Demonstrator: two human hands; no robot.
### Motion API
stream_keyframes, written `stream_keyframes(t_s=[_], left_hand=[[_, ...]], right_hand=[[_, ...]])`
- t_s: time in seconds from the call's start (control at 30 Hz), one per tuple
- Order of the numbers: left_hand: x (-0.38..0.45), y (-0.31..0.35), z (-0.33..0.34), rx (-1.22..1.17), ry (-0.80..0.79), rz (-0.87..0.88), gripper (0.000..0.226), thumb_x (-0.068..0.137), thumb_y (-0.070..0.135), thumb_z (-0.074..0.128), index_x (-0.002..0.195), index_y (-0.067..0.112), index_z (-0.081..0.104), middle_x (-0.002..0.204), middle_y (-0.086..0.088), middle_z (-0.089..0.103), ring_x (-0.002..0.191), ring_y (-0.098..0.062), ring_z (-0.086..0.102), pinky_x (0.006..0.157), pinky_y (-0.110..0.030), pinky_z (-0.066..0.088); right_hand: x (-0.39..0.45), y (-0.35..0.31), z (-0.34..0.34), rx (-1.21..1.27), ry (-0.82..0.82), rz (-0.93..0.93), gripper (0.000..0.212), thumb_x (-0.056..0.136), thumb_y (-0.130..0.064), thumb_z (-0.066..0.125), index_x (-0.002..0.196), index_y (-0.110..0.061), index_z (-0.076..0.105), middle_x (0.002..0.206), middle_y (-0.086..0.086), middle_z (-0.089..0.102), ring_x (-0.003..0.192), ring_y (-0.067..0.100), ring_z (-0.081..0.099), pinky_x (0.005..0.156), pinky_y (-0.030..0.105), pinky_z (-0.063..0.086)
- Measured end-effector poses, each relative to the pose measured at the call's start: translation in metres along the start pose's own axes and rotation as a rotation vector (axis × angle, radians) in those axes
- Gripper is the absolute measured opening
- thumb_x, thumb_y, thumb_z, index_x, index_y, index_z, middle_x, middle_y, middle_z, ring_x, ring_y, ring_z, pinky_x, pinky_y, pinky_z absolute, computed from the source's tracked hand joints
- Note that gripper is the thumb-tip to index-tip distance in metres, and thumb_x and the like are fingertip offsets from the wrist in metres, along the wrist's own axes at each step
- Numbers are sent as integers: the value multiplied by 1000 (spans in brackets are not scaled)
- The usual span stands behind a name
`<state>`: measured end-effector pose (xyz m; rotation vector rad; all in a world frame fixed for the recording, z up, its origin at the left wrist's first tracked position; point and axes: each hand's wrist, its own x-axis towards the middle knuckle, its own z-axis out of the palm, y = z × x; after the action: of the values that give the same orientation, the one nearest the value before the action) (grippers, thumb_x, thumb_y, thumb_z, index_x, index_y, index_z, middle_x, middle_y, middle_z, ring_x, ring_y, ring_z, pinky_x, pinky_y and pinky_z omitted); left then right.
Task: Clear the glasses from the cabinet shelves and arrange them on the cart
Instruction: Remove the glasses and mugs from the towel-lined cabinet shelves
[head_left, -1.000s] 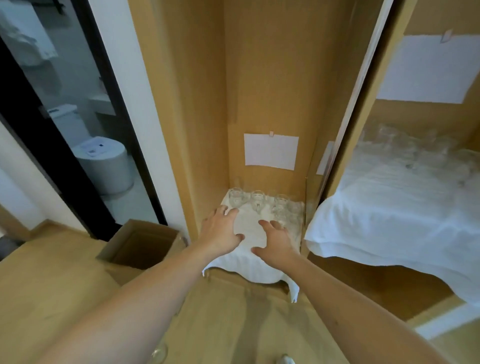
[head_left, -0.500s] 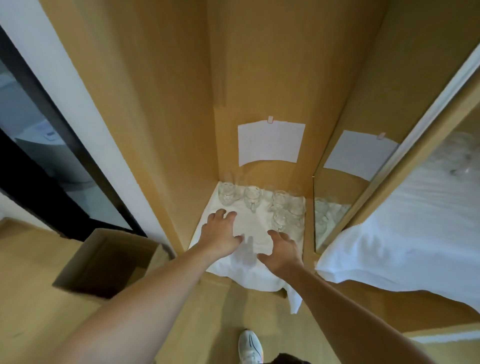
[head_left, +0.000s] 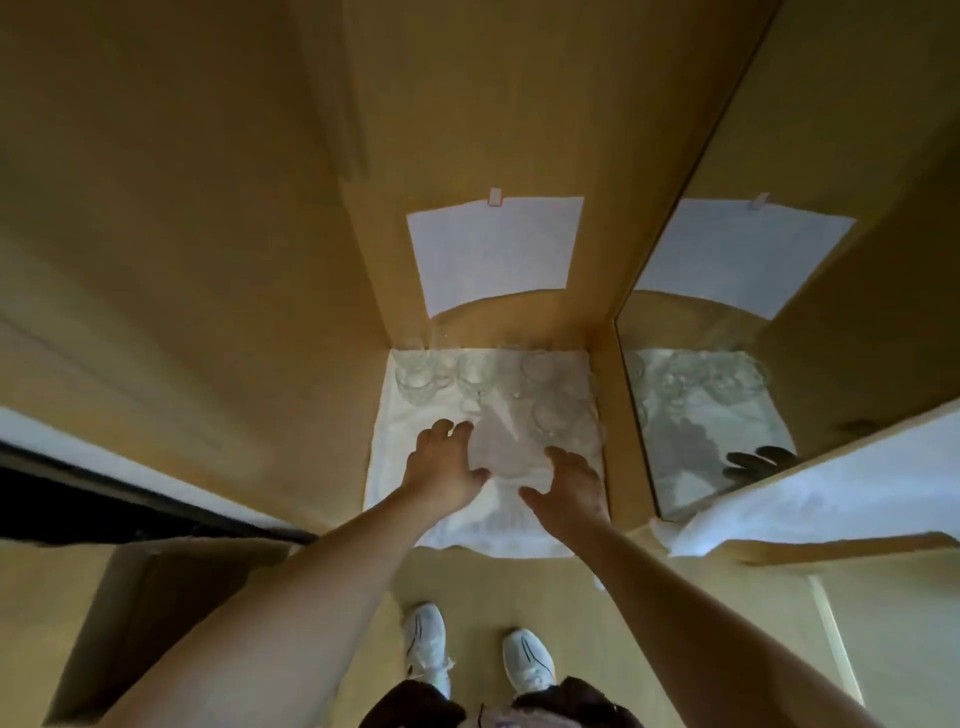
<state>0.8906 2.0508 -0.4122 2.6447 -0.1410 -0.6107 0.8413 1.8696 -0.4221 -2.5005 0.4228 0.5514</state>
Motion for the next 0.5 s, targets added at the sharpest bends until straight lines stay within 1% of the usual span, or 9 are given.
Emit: stream_keyframes(t_s=[0.13,0.23,0.33,0.5], left_hand=[[33,-4,0,-10,-57,55,76,93,45,65,155,20,31,158,-8,31,145,-30,29,114,-44,36],[49,-1,9,-44,-84,76,74,93,44,65,155,18,33,157,-9,34,144,-31,32,113,-40,36],[68,3,25,-70,-116,101,72,93,43,66,153,18,36,155,-10,38,141,-30,35,112,-38,36],[106,7,65,-185,-150,11,70,91,42,69,150,19,41,150,-7,44,140,-27,38,110,-36,35]], right_hand=[[13,-2,9,77,77,102,78,91,-47,69,154,-20,34,154,6,43,140,25,42,114,34,35],[21,5,14,144,116,189,75,88,-41,73,151,-16,41,148,10,50,134,27,49,111,34,39],[37,14,21,200,123,250,72,86,-34,77,148,-12,45,144,12,54,133,28,50,112,34,38],[73,37,45,275,133,331,66,87,-31,75,145,-12,48,140,11,57,130,27,53,109,33,41]])
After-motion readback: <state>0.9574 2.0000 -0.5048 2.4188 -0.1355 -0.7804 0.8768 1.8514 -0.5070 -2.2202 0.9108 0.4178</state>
